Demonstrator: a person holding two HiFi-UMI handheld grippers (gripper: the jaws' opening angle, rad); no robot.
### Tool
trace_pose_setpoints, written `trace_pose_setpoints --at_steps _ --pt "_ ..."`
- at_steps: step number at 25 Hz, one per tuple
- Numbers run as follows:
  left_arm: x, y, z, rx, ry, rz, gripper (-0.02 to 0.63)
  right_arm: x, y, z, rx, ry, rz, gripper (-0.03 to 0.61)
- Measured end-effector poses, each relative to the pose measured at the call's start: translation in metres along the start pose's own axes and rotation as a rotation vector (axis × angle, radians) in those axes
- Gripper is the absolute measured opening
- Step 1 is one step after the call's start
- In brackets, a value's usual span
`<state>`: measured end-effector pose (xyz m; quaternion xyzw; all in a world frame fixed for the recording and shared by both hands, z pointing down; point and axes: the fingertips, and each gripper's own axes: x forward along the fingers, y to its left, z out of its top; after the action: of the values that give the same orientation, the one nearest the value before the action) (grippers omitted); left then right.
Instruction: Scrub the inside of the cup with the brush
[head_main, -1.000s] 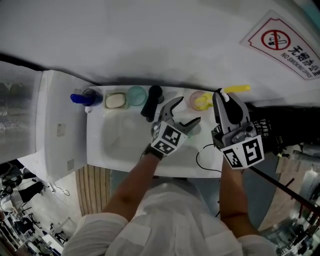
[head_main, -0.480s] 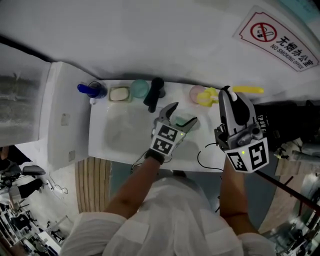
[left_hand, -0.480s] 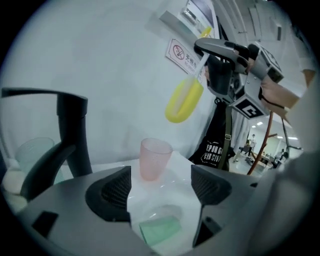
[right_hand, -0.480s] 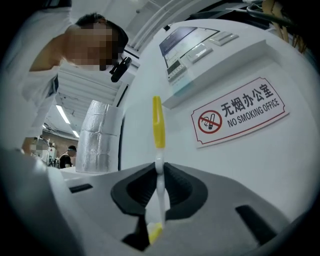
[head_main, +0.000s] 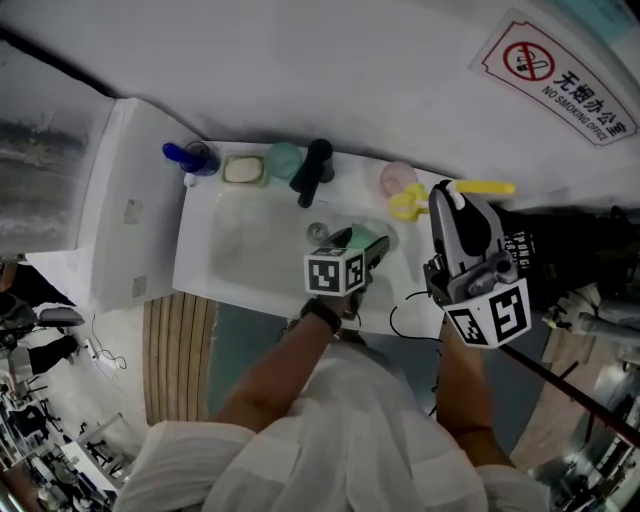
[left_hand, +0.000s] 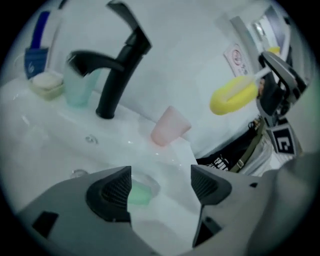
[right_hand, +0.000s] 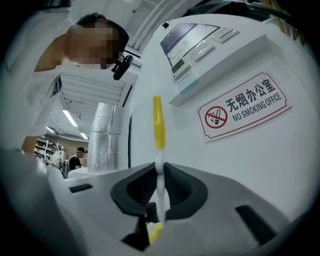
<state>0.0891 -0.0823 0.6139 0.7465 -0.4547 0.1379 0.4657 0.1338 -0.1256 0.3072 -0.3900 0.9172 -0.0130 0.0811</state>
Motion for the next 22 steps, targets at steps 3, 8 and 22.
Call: trace_pose_setpoints --at_steps 3,8,22 --pt "0.013 0.005 -0.019 -0.207 0.017 -0.008 0.368 0.0 0.004 -0.003 0.002 0.008 0.022 0.037" --pt "0.024 0.021 -0.031 -0.403 0.002 0.06 0.368 0.0 0.009 -0.004 0.005 0.011 0.05 0.037" --pt "0.058 0.066 -0.052 -0.565 -0.043 0.357 0.368 -0.009 0.008 -0.007 0.014 0.031 0.074 0.037"
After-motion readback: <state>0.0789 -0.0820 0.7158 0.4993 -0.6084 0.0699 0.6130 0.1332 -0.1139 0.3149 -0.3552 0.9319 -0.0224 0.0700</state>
